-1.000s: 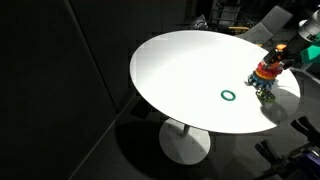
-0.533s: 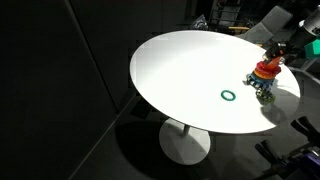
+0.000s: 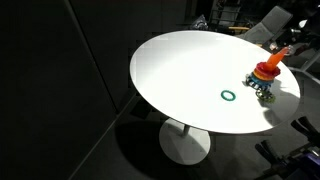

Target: Take a ring off of the ring toss toy

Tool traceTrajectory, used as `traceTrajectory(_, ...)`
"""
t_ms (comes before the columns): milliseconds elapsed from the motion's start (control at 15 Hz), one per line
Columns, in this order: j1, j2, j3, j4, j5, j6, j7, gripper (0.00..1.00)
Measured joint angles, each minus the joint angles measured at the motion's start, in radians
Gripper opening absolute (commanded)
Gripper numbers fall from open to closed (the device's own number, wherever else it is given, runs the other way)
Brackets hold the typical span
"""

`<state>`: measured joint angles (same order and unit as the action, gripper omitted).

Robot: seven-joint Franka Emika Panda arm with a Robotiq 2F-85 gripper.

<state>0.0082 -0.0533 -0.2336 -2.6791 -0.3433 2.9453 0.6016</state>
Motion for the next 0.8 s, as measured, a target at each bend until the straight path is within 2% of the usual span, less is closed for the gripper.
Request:
traceTrajectory(133,0.01,-0.051,0.004,-0.009,0.016,-0.033,-0.002,0.63)
traceTrajectory(467,-0.033,-0.152,0.132,-0.027,0.157,-0.096,-0.076,0.63)
traceTrajectory(800,-0.069,-0.169,0.221,-0.057,0.182,-0.112,-0.098,0.63)
